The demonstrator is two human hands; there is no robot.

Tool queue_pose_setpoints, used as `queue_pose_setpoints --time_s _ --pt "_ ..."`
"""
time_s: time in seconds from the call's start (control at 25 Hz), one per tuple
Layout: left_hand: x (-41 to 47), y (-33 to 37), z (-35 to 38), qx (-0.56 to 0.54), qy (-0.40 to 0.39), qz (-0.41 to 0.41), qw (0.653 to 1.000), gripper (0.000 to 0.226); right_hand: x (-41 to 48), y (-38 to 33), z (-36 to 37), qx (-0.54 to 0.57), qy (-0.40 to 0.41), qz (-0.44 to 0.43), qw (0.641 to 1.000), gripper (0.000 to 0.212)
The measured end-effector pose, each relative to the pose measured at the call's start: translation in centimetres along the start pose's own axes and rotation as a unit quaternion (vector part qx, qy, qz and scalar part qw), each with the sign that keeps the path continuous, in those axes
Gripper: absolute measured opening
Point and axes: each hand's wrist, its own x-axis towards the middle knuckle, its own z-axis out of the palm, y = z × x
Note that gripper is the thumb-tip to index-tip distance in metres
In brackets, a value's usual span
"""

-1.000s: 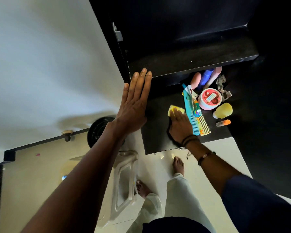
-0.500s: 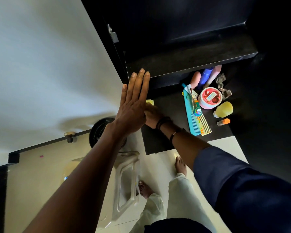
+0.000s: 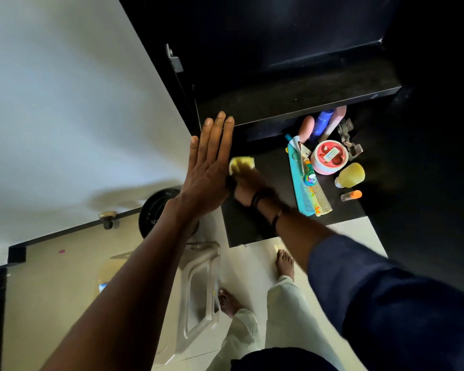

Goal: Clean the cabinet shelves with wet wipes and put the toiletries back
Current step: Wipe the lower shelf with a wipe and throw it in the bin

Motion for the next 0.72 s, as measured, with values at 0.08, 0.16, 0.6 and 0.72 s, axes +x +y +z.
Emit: queue_pose_setpoints --time_s 0.08,0.16,0.6,0.72 --pt "0.0 0.0 0.0 0.003 0.004 0.003 1.000 0.118 -5.0 -1.2 4.4 0.018 0.014 -0.058 0.998 0.055" --pt "0.0 0.0 0.2 0.010 0.009 0.002 1.000 0.123 -11.4 -1.0 6.8 0.014 -0.001 -0.083 0.996 0.058" --pt "0.1 0.0 0.6 0.009 0.019 0.000 1.000 0.121 -2.5 6.6 -2.4 -0.062 -0.022 0.044 0.997 0.059" --pt "0.1 -0.1 0.7 0.012 0.024 -0.002 1.000 0.119 1.9 5.6 -4.5 -0.074 -0.035 0.071 0.994 0.065"
